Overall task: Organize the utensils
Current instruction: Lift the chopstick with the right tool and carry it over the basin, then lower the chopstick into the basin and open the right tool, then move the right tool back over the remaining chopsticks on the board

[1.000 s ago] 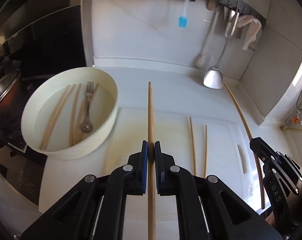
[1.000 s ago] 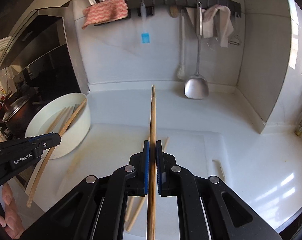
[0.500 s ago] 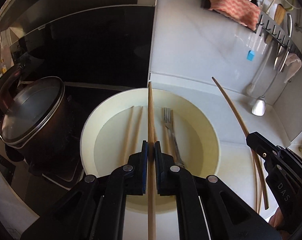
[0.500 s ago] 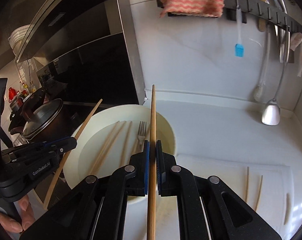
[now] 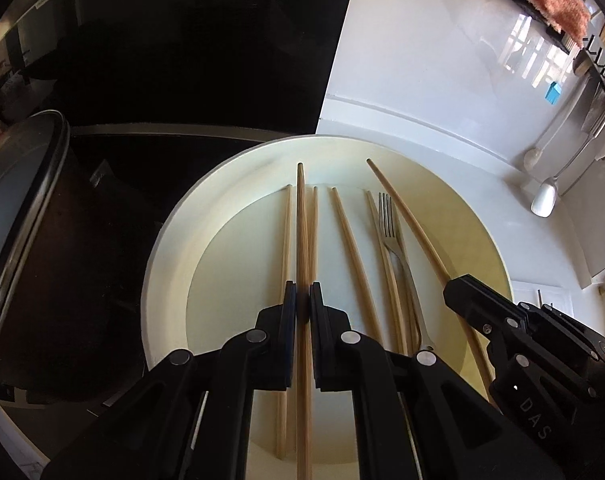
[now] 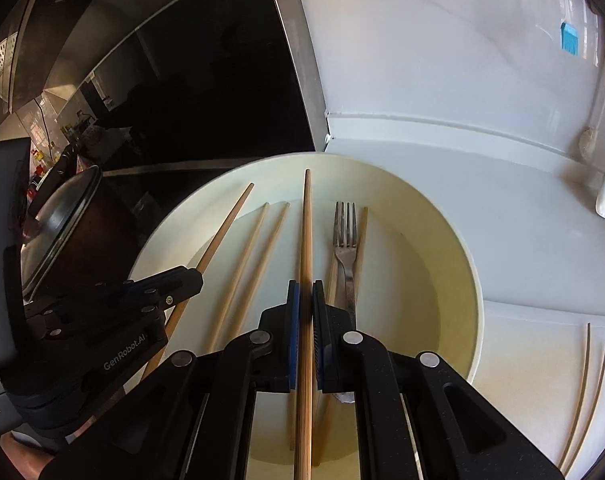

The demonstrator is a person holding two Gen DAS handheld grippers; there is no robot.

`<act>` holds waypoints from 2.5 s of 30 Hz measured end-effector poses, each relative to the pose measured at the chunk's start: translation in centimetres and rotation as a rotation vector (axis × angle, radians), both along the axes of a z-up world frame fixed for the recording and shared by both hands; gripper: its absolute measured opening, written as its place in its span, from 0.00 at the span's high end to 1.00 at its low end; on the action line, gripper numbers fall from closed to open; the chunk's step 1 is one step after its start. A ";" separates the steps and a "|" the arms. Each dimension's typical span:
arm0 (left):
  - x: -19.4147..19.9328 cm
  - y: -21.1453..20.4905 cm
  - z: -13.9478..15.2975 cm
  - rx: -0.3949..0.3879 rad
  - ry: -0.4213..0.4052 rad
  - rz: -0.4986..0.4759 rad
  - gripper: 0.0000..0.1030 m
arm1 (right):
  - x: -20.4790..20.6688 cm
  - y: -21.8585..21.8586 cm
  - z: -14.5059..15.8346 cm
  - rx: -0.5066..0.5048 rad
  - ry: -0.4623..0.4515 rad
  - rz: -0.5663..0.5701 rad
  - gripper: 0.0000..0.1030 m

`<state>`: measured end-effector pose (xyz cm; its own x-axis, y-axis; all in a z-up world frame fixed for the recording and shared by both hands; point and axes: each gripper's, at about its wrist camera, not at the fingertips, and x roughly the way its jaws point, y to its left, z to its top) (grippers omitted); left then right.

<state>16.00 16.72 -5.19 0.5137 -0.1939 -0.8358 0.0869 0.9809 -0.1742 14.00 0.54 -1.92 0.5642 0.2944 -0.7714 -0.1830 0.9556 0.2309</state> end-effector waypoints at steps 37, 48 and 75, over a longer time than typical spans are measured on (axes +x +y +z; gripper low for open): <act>1.2 0.2 -2.2 0.048 0.104 0.055 0.60 | 2.2 -1.1 -3.4 0.005 0.190 0.043 0.81; -1.2 1.9 0.7 0.080 0.057 0.116 0.34 | -0.3 -2.9 -1.2 0.038 0.121 0.055 0.60; -4.1 0.8 4.4 0.100 0.017 0.093 0.27 | -3.9 -6.2 2.4 0.048 -0.021 0.054 0.46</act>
<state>11.92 17.55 -0.80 0.5109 -0.0614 -0.8574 -0.0078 0.9971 -0.0760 10.12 -5.61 0.47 0.5627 0.3614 -0.7435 -0.2394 0.9321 0.2719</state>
